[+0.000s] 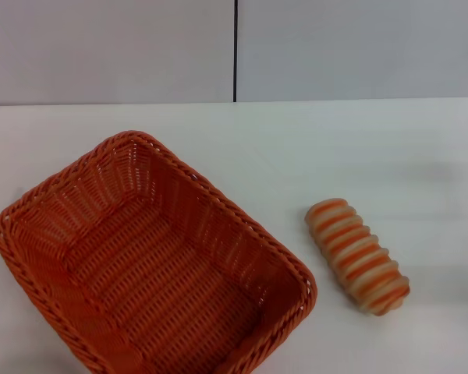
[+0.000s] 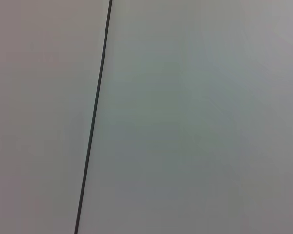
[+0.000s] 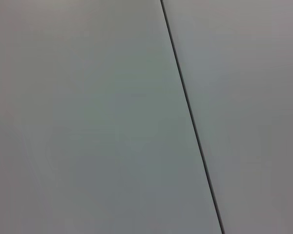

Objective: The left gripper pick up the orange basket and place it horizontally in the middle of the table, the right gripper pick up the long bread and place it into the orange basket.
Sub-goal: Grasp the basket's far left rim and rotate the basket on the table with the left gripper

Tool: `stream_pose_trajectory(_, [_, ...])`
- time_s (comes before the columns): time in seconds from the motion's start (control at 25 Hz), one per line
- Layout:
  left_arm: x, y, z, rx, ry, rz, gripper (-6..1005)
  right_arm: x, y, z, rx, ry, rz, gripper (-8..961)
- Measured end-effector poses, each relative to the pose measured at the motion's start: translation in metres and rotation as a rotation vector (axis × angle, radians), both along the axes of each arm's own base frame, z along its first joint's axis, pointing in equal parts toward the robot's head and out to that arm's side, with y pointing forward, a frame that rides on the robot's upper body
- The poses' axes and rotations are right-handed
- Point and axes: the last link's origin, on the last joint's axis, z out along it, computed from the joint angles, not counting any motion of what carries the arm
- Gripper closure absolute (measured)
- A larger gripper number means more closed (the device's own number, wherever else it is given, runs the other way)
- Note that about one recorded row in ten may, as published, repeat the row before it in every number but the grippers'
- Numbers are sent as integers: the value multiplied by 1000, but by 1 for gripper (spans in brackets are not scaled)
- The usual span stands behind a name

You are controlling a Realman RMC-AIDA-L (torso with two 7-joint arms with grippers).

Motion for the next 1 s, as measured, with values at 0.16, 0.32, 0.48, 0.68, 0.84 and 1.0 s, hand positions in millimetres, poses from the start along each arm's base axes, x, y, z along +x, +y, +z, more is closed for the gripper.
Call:
stream_pose_trajectory(0.16, [2, 3, -2, 0, -7, -5, 173, 1, 0, 1, 5, 0, -4, 319])
stream_pose_trajectory(0.32, [3, 5, -1, -5, 1, -13, 176, 2, -2, -1, 3, 8, -13, 321])
stream_pose_trajectory(0.48, [4, 5, 2, -5, 7, -31, 179, 4, -4, -3, -2, 17, -24, 323])
stream_pose_trajectory(0.68, [9, 22, 15, -125, 48, -130, 183, 4, -6, -1, 6, 14, -21, 325])
stream_pose_trajectory(0.84, [17, 40, 31, -201, 41, -196, 186, 5, -10, -3, 5, 20, -19, 327])
stream_pose_trajectory(1.0, [39, 65, 69, -358, 52, -275, 189, 5, -12, -3, 8, 25, -14, 329])
